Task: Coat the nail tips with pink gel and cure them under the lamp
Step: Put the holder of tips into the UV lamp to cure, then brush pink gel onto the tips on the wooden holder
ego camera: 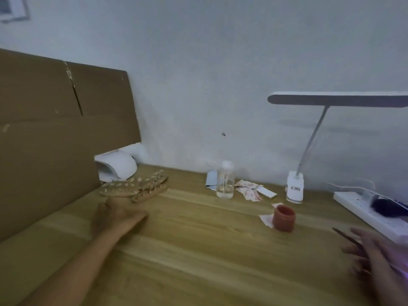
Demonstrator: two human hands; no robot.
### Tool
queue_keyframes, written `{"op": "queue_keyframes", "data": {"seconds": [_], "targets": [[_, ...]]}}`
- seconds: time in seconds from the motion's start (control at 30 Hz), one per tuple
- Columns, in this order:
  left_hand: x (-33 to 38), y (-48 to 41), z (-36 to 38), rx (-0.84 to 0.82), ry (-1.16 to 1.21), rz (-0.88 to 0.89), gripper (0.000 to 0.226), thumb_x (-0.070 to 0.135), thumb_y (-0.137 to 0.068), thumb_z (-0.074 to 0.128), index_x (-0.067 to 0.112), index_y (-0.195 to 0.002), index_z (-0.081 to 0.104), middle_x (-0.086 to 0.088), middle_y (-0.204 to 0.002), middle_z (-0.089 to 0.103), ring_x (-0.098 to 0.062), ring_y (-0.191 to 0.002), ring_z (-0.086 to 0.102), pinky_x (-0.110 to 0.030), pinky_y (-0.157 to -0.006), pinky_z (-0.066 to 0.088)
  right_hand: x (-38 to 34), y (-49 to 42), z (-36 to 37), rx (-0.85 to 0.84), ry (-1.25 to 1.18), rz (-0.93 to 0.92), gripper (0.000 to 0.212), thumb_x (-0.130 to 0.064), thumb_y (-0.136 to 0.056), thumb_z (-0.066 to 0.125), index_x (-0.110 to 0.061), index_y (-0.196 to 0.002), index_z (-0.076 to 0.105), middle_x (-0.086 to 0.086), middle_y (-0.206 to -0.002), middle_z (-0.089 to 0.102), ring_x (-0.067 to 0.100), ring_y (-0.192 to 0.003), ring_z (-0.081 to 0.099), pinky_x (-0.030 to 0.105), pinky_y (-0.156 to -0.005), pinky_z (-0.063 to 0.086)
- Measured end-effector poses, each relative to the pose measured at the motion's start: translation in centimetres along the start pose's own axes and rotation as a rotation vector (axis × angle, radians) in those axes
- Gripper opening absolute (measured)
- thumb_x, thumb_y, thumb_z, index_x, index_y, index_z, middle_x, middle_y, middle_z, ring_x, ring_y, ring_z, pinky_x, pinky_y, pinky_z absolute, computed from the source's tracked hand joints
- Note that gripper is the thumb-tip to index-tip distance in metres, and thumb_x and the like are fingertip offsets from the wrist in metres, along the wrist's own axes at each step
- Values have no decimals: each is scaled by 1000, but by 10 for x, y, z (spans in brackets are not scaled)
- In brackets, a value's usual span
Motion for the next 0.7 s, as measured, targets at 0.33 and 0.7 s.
{"op": "queue_keyframes", "data": {"seconds": [0.33, 0.7], "targets": [[14, -47, 18, -19, 162, 13, 26, 52, -77, 70, 33, -90, 58, 1, -115, 65, -23, -98, 59, -35, -86, 49, 12, -10, 3, 35, 188, -83, 10, -26, -97, 55, -27, -90, 62, 16, -69, 69, 16, -32, 47, 18, -35, 37], [27, -32, 17, -151, 267, 146, 36, 50, -66, 82, 25, -84, 63, 9, -93, 67, -14, -88, 61, -32, -78, 47, 9, -4, 9, 27, 155, -45, 11, -22, -95, 59, -24, -86, 64, 11, -61, 68, 12, -32, 45, 21, -38, 41]]}}
Point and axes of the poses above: each hand's wrist, its own y-axis away from the middle knuckle, its own z-axis out of the palm, x = y × z, the point moved 4 cm from there along -y, towards the middle knuckle
